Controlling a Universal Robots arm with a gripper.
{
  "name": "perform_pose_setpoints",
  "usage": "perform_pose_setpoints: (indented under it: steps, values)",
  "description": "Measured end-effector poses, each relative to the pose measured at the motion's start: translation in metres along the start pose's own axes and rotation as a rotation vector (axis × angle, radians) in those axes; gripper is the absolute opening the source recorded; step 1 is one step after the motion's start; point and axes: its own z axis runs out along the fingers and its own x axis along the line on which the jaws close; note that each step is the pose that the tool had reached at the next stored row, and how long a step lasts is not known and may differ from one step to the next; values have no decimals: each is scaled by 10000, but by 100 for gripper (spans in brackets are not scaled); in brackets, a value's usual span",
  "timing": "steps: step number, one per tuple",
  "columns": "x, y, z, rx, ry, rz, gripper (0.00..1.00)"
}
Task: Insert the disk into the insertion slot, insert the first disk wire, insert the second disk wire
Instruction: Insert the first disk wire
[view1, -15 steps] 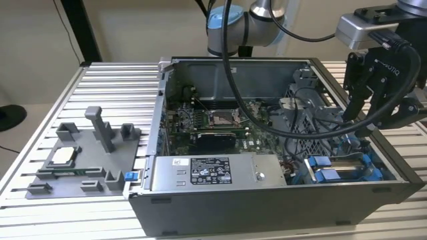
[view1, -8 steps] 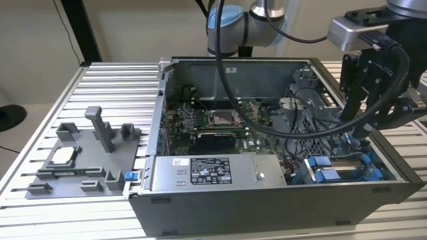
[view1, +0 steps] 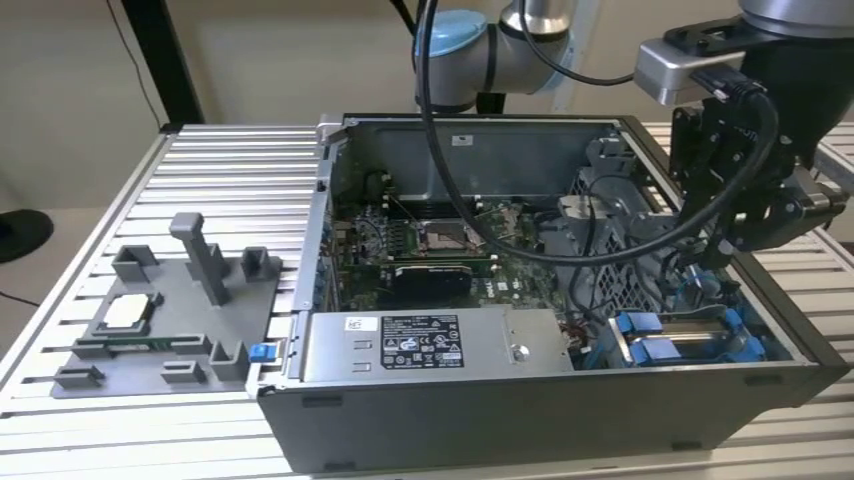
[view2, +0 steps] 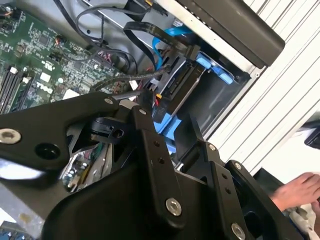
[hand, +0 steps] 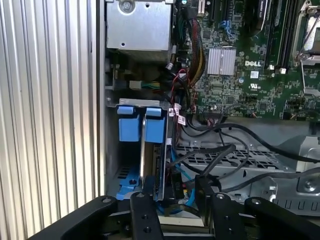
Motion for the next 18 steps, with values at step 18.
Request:
perform_pose_setpoints:
  steps: [18]
  values:
    - [-4,14,43,55,37,-35,100]
